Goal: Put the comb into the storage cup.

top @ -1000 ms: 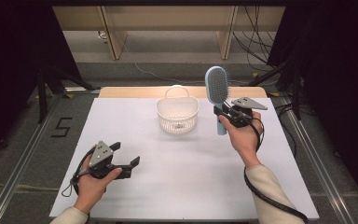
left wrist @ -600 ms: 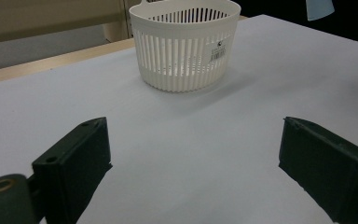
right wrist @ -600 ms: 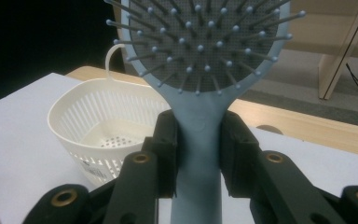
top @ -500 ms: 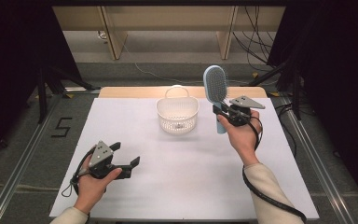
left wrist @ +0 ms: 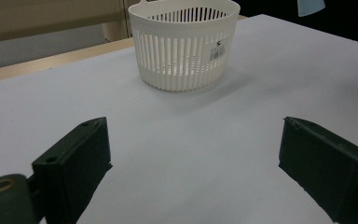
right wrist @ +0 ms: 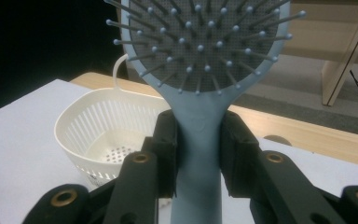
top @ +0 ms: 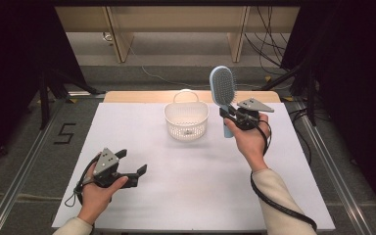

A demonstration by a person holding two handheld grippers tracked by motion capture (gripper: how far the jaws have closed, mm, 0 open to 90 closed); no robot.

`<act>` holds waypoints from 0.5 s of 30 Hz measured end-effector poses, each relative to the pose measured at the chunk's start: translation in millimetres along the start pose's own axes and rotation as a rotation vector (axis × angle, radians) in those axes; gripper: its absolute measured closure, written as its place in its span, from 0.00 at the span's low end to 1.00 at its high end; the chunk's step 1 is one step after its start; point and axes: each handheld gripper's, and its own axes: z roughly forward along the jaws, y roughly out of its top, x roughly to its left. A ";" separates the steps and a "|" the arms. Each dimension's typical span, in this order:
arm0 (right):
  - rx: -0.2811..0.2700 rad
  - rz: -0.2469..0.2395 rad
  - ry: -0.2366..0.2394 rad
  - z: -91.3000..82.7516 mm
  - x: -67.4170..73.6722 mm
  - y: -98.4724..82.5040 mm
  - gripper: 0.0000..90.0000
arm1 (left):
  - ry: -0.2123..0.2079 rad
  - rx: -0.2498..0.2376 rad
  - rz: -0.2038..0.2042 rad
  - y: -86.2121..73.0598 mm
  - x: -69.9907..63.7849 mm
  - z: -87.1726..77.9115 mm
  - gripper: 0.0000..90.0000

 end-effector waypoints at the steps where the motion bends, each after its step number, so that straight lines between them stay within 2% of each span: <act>1: -0.001 -0.003 0.001 0.6 0.6 0.2 0.78 | 0.000 0.000 -0.001 0.0 0.0 0.0 0.09; 15: -0.004 -0.001 0.007 5.0 5.3 1.8 0.78 | -0.004 0.004 0.002 -0.4 -1.5 1.1 0.09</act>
